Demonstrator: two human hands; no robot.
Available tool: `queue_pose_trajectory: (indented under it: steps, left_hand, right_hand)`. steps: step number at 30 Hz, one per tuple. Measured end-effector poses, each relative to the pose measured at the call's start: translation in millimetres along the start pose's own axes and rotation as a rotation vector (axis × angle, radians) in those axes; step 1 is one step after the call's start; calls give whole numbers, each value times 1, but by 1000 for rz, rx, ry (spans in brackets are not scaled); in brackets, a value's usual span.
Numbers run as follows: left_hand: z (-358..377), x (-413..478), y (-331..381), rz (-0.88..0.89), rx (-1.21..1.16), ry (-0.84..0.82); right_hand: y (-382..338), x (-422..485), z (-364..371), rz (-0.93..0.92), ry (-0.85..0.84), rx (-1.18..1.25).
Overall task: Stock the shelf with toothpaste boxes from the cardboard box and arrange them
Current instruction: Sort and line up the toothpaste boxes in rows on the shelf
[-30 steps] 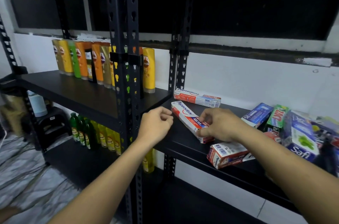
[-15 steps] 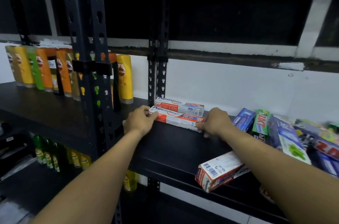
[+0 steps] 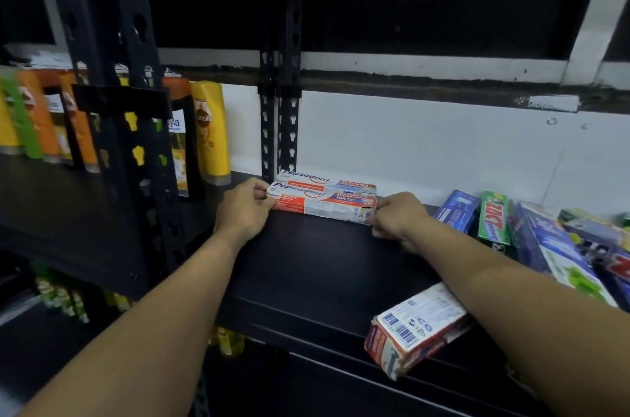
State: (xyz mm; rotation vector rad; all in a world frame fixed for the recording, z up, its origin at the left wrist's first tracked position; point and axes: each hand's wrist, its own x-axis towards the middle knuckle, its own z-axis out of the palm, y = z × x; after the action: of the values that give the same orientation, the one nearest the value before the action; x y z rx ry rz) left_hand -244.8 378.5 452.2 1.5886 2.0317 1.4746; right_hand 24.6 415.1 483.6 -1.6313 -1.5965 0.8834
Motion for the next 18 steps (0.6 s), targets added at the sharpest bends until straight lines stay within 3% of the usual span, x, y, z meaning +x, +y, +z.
queue_pose_trajectory:
  steps: [18]
  left_hand:
    - [3,-4,4,10,-127,-108]
  right_hand:
    - [-3,-9,2,30,-38,121]
